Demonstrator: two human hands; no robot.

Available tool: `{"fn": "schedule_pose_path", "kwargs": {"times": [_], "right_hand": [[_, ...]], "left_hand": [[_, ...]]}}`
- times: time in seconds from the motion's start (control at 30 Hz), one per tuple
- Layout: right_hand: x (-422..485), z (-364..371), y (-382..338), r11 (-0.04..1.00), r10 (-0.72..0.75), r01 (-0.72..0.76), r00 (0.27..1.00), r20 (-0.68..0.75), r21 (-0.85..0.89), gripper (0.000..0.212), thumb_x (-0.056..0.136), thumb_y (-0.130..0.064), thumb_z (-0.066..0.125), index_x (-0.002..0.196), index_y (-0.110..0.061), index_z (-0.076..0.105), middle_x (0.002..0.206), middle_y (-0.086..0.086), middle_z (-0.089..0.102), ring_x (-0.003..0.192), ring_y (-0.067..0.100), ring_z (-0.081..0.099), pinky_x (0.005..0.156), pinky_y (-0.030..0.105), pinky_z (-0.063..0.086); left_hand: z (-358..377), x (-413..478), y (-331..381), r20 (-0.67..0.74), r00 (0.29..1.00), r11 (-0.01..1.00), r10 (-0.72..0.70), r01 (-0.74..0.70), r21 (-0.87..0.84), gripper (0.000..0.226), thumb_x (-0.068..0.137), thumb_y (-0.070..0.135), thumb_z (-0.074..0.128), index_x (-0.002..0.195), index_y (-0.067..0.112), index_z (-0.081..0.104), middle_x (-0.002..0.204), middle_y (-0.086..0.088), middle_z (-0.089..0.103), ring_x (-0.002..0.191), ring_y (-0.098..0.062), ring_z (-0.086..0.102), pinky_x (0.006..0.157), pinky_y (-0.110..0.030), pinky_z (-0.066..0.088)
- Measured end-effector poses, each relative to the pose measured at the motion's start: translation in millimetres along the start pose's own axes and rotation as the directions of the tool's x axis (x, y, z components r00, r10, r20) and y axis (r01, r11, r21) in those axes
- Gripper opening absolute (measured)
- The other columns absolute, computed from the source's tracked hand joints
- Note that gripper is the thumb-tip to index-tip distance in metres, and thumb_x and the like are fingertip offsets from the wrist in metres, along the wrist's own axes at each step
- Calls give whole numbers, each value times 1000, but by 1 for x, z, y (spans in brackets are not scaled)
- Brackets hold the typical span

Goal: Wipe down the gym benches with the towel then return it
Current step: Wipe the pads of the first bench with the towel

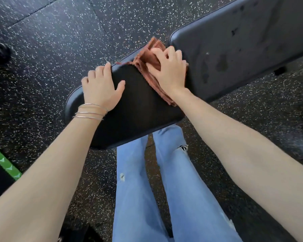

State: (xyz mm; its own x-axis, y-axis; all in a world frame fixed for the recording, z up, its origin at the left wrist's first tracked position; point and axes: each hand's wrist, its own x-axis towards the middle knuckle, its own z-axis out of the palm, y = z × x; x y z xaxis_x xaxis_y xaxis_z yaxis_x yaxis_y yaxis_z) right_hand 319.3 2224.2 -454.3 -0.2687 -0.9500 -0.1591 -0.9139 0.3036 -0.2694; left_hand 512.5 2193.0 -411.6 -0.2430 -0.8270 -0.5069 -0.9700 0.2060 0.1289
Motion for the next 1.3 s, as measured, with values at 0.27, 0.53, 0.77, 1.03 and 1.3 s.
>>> {"fn": "schedule_pose_path", "kwargs": {"times": [0.27,0.53,0.77,1.03,1.3], "right_hand": [[-96,33,-4,909,415,-402,856,-309,107,30,84,-44,57,105,-24,64,87,7,57,77,30,52,58,39,42],[-164,34,-3,908,407,-375,895,-182,187,31,85,-43,50,108,-22,56,84,9,51,72,30,49,60,39,46],[-45,5,38,876,447,-476,863,-237,-82,29,86,-49,50,107,-32,60,99,6,54,93,30,50,73,42,40],[16,7,53,937,257,-269,963,-80,-224,28,89,-45,49,115,-34,53,105,10,51,98,33,47,77,45,34],[61,-1,67,974,-15,3,999,-50,-228,24,80,-45,53,99,-30,56,94,7,54,88,31,51,68,40,37]], "left_hand": [[-13,5,-11,111,987,992,115,-119,30,68,95,45,41,147,6,22,145,-20,37,129,-41,37,103,-51,33],[-8,9,-7,97,984,987,149,-153,41,71,94,45,45,145,0,23,140,-25,39,126,-44,39,102,-52,33],[-5,19,6,117,980,985,164,-169,38,73,93,46,45,146,2,20,141,-23,38,127,-42,38,101,-53,34],[-4,41,44,106,979,984,173,-177,22,74,92,49,44,146,4,21,143,-17,38,128,-38,38,100,-50,36],[0,57,75,116,991,998,64,-65,2,74,92,49,45,146,3,23,143,-18,38,127,-38,39,102,-50,32]]}}
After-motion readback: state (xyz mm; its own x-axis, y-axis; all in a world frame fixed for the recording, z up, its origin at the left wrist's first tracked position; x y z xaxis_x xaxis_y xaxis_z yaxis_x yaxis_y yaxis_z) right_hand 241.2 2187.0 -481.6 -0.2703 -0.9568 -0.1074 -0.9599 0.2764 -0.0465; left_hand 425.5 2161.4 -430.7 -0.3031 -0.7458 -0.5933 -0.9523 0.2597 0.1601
